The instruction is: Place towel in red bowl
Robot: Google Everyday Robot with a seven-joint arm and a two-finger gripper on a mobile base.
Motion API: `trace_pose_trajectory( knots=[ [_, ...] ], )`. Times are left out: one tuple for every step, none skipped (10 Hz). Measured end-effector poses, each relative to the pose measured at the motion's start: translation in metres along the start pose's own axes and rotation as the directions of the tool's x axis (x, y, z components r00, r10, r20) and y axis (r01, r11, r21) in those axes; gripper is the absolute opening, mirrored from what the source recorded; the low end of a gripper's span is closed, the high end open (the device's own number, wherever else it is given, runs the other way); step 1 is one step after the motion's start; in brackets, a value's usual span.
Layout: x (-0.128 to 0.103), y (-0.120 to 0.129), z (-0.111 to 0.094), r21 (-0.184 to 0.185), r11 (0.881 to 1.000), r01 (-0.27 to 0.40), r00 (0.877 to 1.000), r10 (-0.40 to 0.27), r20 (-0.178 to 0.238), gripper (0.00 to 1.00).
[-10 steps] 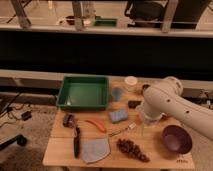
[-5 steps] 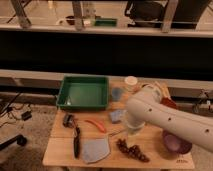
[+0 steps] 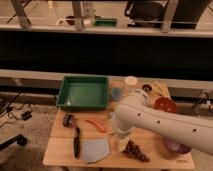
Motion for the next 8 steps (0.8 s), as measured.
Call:
trace_pose_trajectory(
  knots=[
    [0.001, 0.000, 0.000, 0.001, 1.000, -0.001, 1.000, 0.001, 0.000, 0.80],
    [0.001, 0.000, 0.000, 0.001, 1.000, -0.003, 1.000, 0.003, 0.000, 0.80],
    [0.001, 0.000, 0.000, 0.000, 1.000, -0.002, 1.000, 0.002, 0.000, 0.80],
    [0.000, 0.000, 0.000, 0.000, 1.000, -0.001, 1.000, 0.001, 0.001, 0.80],
    [-0.001, 0.001, 0.001, -0.004, 1.000, -0.001, 1.000, 0.001, 0.004, 0.80],
    [-0.017, 0.005, 0.015, -0.039, 0.998, 0.044, 0.999, -0.044, 0.007, 0.80],
    [-0.032, 0.005, 0.024, -0.055, 0.996, 0.069, 0.998, -0.069, 0.008, 0.80],
    [-0.054, 0.004, 0.036, -0.072, 0.992, 0.102, 0.995, -0.101, 0.015, 0.80]
  ],
)
